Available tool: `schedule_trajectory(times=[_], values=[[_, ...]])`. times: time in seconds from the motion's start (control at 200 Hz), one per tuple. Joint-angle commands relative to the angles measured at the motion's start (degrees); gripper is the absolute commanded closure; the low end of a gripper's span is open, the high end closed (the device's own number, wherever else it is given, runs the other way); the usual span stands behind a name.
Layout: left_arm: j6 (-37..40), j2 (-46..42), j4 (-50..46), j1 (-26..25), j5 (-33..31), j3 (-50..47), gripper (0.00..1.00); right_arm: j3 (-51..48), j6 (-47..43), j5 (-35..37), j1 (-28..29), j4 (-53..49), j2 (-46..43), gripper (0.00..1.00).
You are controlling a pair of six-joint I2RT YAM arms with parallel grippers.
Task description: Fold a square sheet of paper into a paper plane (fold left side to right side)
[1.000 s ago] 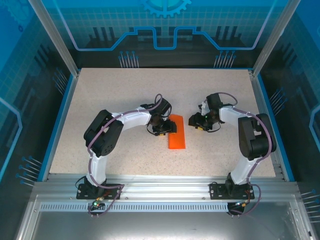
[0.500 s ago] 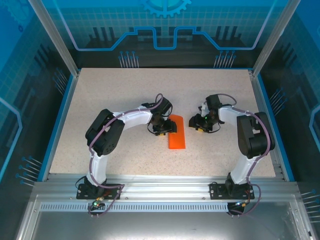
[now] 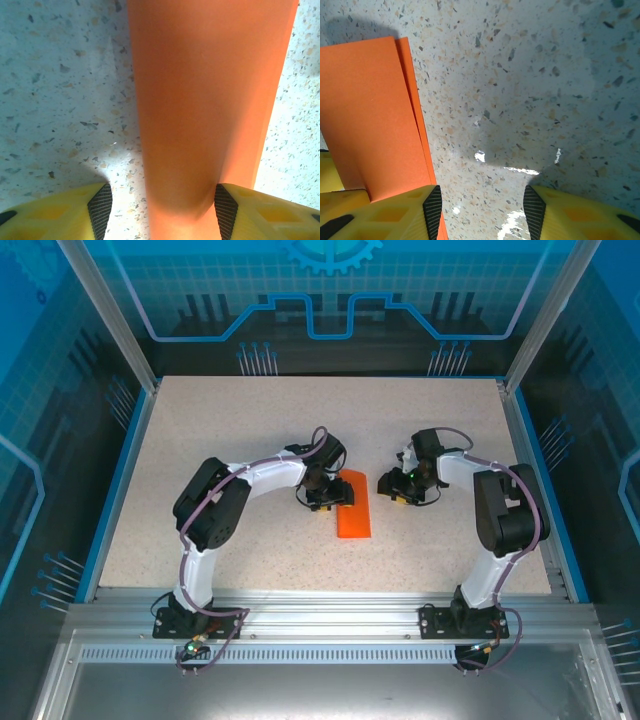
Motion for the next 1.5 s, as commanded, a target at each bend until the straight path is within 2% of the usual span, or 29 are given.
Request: schedule_trajectory(times=[0.0,1.44,1.49], values=[[0.61,3.19,-1.34,-1.63,0.68,1.04,0.39,0.76,-0.55,0.9,0.41,-2.55,1.68,0.49],[2.82,7.53,-6.52,-2.94,0.78,7.11,0.37,2.47,-0.62,-0.98,1.65,-4.31,-1.4,0.48],[2.83,7.59,-6.5,-2.91,0.77,7.12,0.37,2.61,-0.54,-1.37,1.84,-4.25,-1.49,0.51]])
